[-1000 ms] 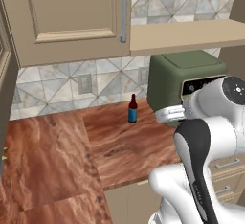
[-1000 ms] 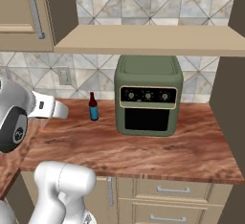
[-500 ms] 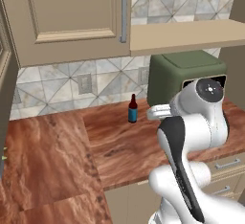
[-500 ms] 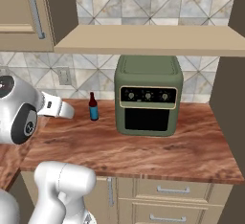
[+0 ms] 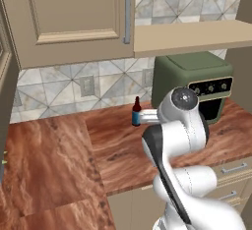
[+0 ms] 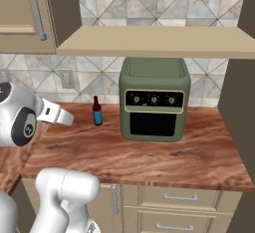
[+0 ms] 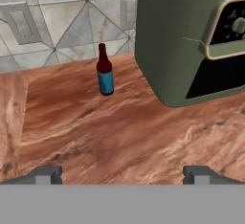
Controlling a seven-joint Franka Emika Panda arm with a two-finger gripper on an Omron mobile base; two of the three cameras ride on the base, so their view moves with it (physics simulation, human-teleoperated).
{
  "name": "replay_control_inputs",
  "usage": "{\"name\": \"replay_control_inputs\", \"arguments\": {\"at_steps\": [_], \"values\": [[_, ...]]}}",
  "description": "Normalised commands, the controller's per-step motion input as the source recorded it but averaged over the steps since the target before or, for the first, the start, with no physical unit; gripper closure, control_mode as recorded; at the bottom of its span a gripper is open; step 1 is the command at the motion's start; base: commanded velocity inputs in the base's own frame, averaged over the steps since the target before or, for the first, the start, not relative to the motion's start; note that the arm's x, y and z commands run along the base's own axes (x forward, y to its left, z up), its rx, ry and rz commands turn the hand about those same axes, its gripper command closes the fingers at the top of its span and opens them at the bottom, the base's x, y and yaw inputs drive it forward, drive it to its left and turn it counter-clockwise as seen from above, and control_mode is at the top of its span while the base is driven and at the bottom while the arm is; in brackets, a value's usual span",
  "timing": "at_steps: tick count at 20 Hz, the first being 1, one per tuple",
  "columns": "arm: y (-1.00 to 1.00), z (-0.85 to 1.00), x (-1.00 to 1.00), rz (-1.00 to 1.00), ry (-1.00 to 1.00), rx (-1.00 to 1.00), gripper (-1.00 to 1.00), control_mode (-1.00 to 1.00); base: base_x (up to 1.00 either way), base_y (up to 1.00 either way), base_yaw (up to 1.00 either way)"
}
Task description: Place the beers on the top shelf of the fridge to keep them out of children's reach, and place the kiwi on lower shelves for easy access.
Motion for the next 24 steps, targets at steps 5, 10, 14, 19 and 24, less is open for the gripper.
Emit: {"name": "replay_control_inputs", "arguments": {"at_steps": [5,10,14,19,24], "values": [[0.11,-0.29,0.32,-0.07,-0.04,0.0,-1.0,-1.0,0.0,0.0,0.0],[0.12,-0.23,0.36,-0.04,-0.08,0.0,-1.0,-1.0,0.0,0.0,0.0],[0.08,-0.11,0.32,-0.02,-0.12,0.0,-1.0,-1.0,0.0,0.0,0.0],[0.05,-0.07,0.35,-0.03,-0.14,0.0,-1.0,-1.0,0.0,0.0,0.0],[0.0,-0.03,0.33,-0.03,-0.14,0.0,-1.0,-1.0,0.0,0.0,0.0]]}}
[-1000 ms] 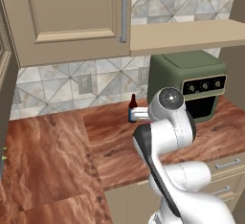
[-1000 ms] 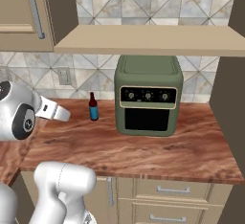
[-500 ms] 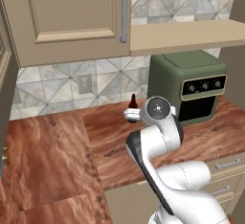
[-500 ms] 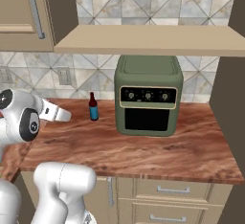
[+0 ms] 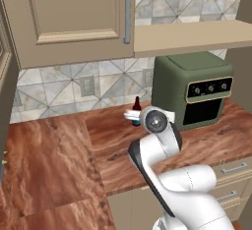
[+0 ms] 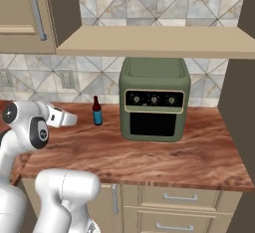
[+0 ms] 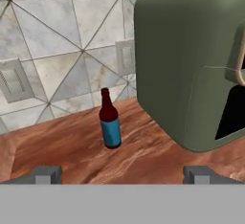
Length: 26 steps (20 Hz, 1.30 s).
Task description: Place the beers on the top shelf of the fridge to keep them out of children's reach, and place the kiwi on lower shelves for easy access.
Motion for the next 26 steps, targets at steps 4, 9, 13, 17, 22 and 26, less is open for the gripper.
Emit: {"name": "replay_control_inputs", "arguments": {"at_steps": [4,9,13,17,22,26], "values": [[0.0,0.0,0.29,-0.03,-0.11,0.0,-1.0,-1.0,0.0,0.0,0.0],[0.01,0.0,0.2,-0.03,-0.11,0.0,-1.0,-1.0,0.0,0.0,0.0],[0.02,0.0,0.15,-0.04,-0.09,-0.01,-1.0,-1.0,0.0,0.0,0.0],[0.0,0.0,0.2,-0.04,-0.06,-0.03,-1.0,-1.0,0.0,0.0,0.0],[0.0,0.0,0.28,-0.03,-0.03,-0.05,-1.0,-1.0,0.0,0.0,0.0],[0.01,0.0,0.31,-0.03,0.0,-0.05,-1.0,-1.0,0.0,0.0,0.0]]}}
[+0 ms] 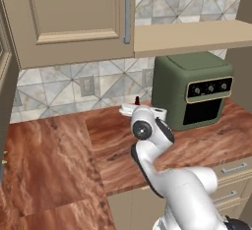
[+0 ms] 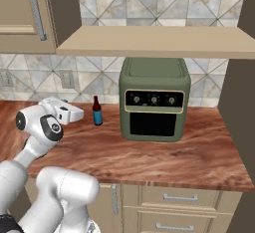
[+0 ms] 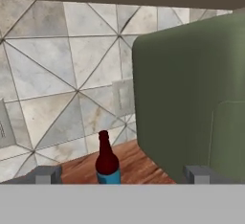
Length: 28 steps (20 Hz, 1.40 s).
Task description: Place the beers on the top shelf of the fridge to keep them out of children's reach, and place the kiwi on lower shelves for easy access.
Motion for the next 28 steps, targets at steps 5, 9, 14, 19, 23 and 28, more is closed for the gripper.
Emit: {"name": "replay_control_inputs", "arguments": {"at_steps": [5,9,14,19,23,28], "values": [[0.01,-0.04,0.33,-0.03,0.0,-0.04,-1.0,-1.0,0.0,0.0,0.0],[0.0,-0.15,0.27,-0.03,0.0,-0.01,-1.0,-1.0,0.0,0.0,0.0],[0.0,-0.26,0.23,-0.02,0.0,0.0,-1.0,-1.0,0.0,0.0,0.0],[0.0,-0.24,0.28,-0.01,0.0,0.0,-1.0,-1.0,0.0,0.0,0.0],[0.0,-0.1,0.34,-0.01,0.0,0.0,-1.0,-1.0,0.0,0.0,0.0],[0.0,-0.07,0.35,0.0,0.0,0.0,-1.0,-1.0,0.0,0.0,0.0]]}}
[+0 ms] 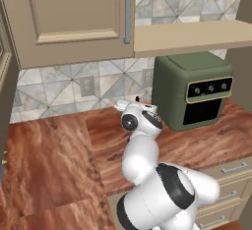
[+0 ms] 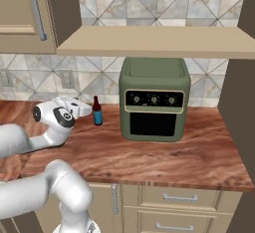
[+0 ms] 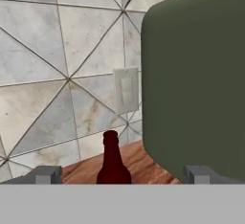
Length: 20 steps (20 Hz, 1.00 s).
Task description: Place the beers on the top shelf of the fridge to keep them out of children's reach, and place the kiwi on lower shelves for easy access.
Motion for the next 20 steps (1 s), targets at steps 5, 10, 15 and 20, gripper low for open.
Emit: {"name": "replay_control_inputs", "arguments": {"at_steps": [5,10,15,20], "values": [[0.0,-0.16,0.32,0.0,0.0,0.0,-1.0,-1.0,0.0,0.0,0.0],[0.0,-0.21,0.35,0.0,0.0,0.0,-1.0,-1.0,0.0,0.0,0.0],[0.04,-0.23,0.35,0.0,0.0,0.0,-1.0,-1.0,0.0,0.0,0.0],[0.02,-0.22,0.33,0.0,0.0,0.0,-1.0,-1.0,0.0,0.0,0.0]]}}
